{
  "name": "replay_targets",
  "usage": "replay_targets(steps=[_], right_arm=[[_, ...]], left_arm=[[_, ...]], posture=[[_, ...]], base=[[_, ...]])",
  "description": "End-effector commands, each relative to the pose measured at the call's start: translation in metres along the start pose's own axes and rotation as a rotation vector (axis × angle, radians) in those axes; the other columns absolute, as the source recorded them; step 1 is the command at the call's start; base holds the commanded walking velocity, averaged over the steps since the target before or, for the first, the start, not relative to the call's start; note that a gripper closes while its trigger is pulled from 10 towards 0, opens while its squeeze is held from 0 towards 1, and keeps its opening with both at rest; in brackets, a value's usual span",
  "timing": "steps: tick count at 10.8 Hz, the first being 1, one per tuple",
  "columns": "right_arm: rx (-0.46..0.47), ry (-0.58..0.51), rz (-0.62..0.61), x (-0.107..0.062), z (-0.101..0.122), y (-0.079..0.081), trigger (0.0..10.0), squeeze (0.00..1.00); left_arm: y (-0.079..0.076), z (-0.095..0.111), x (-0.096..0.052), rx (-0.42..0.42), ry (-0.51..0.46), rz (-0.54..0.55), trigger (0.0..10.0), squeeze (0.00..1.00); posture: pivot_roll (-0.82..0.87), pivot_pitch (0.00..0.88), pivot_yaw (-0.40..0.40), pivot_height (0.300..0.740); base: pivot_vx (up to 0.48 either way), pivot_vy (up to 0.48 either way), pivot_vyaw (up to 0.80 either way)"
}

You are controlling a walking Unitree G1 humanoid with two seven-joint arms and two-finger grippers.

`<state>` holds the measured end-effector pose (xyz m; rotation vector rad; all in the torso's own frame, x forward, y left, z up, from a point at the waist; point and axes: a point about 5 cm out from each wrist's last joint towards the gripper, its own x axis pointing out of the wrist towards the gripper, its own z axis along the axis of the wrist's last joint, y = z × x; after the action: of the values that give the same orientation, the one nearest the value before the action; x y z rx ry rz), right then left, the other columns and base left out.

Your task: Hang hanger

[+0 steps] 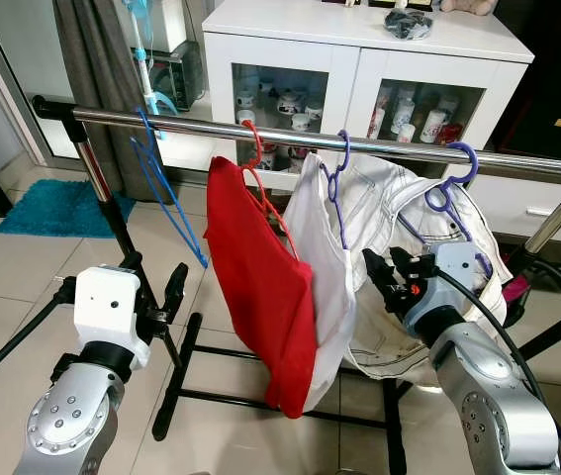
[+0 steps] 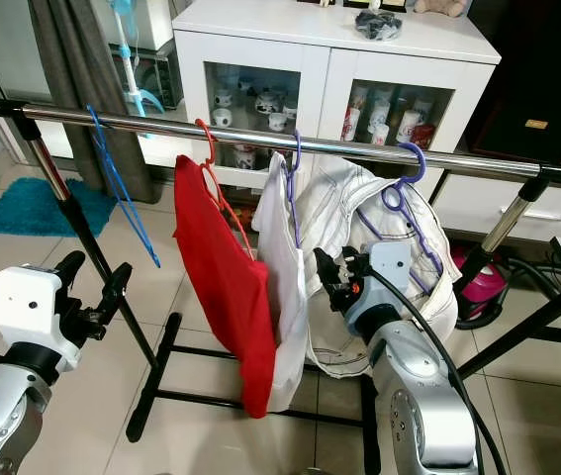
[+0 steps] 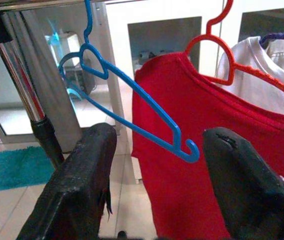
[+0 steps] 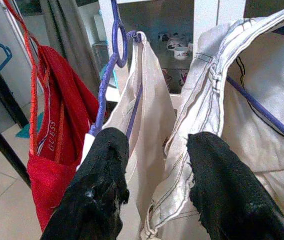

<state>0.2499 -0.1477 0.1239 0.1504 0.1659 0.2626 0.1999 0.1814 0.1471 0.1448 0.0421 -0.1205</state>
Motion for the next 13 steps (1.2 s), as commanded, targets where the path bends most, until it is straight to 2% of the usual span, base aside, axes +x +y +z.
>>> replay_targets(steps=[1,2,3,4,5,7,8,9,10,11,12,13], right_arm=[[-0.09,-0.104,-0.257,-0.031,0.05,-0.028,10.0,0.0],[-0.108,-0.079,-0.227,-0.025,0.048,-0.03,10.0,0.0],[-0.122,-0.076,-0.175,-0.015,0.052,-0.03,10.0,0.0],[-0.126,-0.08,-0.177,-0.015,0.052,-0.029,10.0,0.0],[-0.088,-0.079,-0.152,-0.012,0.053,-0.023,10.0,0.0],[-0.025,-0.065,-0.117,-0.011,0.055,-0.009,10.0,0.0],[-0.075,-0.105,-0.043,-0.01,0.056,0.001,10.0,0.0],[-0.062,-0.099,-0.04,-0.01,0.054,0.001,10.0,0.0],[0.074,-0.108,-0.01,-0.011,0.048,0.005,10.0,0.0],[0.088,-0.127,-0.017,-0.011,0.046,0.007,10.0,0.0],[0.059,-0.109,-0.005,-0.011,0.044,0.009,10.0,0.0],[0.09,-0.117,0.0,-0.011,0.044,0.011,10.0,0.0]], left_arm=[[-0.004,0.024,0.03,-0.206,0.043,0.122,10.0,0.0],[0.004,0.022,0.027,-0.158,0.044,0.154,10.0,0.0],[0.01,0.021,0.02,-0.118,0.035,0.172,10.0,0.0],[0.01,0.022,0.02,-0.118,0.034,0.172,10.0,0.0],[0.011,0.024,0.019,-0.12,0.029,0.171,10.0,0.0],[0.003,0.03,0.018,-0.11,0.051,0.127,10.0,0.0],[0.0,0.031,0.017,-0.064,0.042,0.126,10.0,0.0],[-0.001,0.031,0.016,-0.059,0.037,0.121,10.0,0.0],[-0.002,0.03,0.015,-0.053,0.034,0.114,10.0,0.0],[-0.004,0.032,0.016,-0.045,0.041,0.106,10.0,0.0],[-0.006,0.033,0.015,-0.044,0.038,0.1,10.0,0.0],[-0.007,0.032,0.016,-0.05,0.039,0.098,10.0,0.0]], posture=[[-0.12,0.0,0.083,0.74],[-0.05,0.0,0.02,0.74],[-0.04,0.0,0.015,0.74],[-0.04,0.0,0.013,0.74],[-0.04,0.001,0.009,0.74],[-0.04,0.008,0.005,0.74],[-0.02,0.017,-0.014,0.74],[-0.02,0.021,-0.017,0.74],[-0.02,0.028,-0.016,0.74],[-0.02,0.034,-0.014,0.74],[-0.01,0.027,-0.007,0.74],[-0.01,0.025,-0.005,0.74]], base=[[0.0,0.0,0.0],[0.0,0.0,0.0],[0.0,0.0,0.0],[0.0,0.0,0.0],[0.0,0.0,0.0],[0.0,0.0,0.0],[0.0,0.0,0.0],[0.0,0.0,0.0],[0.0,0.0,0.0],[0.0,0.0,0.0],[0.0,0.0,0.0],[0.0,0.0,0.0]])
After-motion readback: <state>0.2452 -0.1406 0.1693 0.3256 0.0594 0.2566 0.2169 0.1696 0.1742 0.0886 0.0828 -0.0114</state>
